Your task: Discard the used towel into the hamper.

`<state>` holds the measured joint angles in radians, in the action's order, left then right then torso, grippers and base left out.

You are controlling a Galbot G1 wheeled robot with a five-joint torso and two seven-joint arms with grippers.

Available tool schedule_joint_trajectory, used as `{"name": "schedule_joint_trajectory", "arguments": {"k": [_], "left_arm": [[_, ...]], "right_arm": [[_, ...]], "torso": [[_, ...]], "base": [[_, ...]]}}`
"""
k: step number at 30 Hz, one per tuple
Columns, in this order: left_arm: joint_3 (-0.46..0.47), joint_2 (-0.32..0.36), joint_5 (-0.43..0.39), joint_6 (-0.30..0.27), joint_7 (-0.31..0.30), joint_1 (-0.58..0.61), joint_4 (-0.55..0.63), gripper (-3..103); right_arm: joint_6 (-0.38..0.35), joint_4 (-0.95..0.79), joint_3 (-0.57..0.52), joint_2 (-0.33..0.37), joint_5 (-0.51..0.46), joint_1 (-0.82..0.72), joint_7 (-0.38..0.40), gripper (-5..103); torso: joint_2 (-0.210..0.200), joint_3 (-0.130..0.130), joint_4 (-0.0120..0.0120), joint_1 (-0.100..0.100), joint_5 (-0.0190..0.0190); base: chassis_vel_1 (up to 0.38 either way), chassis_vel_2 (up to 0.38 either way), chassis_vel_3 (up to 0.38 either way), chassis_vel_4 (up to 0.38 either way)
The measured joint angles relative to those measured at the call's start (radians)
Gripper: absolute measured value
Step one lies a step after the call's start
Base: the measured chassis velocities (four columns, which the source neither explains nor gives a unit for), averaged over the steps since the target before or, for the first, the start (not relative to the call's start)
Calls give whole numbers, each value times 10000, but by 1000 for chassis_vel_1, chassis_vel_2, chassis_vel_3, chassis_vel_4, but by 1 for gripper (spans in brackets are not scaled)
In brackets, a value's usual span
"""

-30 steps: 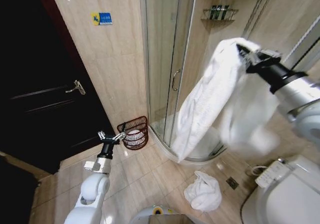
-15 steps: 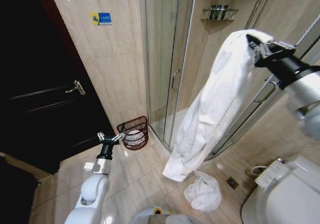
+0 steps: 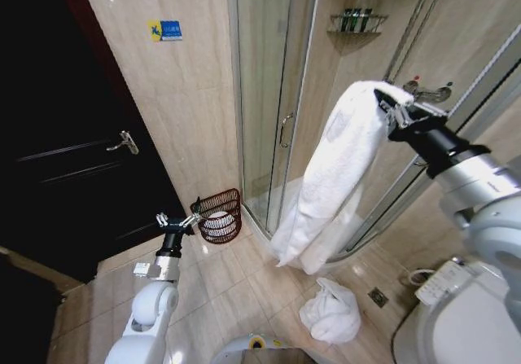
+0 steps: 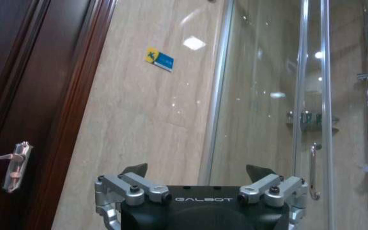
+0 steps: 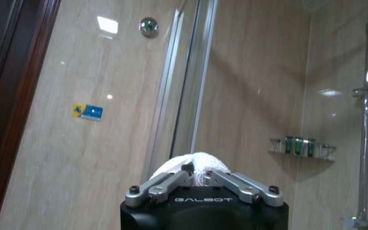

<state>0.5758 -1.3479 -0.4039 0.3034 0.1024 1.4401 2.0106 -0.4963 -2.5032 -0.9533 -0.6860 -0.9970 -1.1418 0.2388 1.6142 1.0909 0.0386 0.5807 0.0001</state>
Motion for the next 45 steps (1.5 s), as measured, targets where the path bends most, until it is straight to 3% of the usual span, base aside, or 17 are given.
{"name": "schedule_joint_trajectory", "arguments": {"k": [12, 23, 34, 39, 45], "left_arm": [[-53, -35, 27, -194, -6, 12, 201, 100], [10, 12, 12, -574, 55, -10, 306, 100], [18, 40, 24, -586, 203, -45, 185, 100], [26, 104, 15, -563, 231, -90, 92, 100], [-23, 99, 37, -566, 335, -135, 30, 100]], "right_arm": [[18, 21, 150, -471, 854, -782, -377, 2], [135, 32, 149, -922, 986, -1324, -336, 2], [82, 36, 193, -1399, 1339, -1730, -388, 2], [179, 38, 158, -1723, 2107, -2086, -726, 2], [148, 38, 182, -1778, 1677, -2051, -724, 2]], "torso": [[0, 0, 0, 0, 0], [0, 0, -1, 0, 0], [0, 0, 0, 0, -2], [1, 0, -1, 0, -1], [0, 0, -1, 0, -3]], "base": [[0, 0, 0, 0], [0, 0, 0, 0], [20, 15, 16, 18], [71, 80, 81, 69], [82, 82, 88, 92]]}}
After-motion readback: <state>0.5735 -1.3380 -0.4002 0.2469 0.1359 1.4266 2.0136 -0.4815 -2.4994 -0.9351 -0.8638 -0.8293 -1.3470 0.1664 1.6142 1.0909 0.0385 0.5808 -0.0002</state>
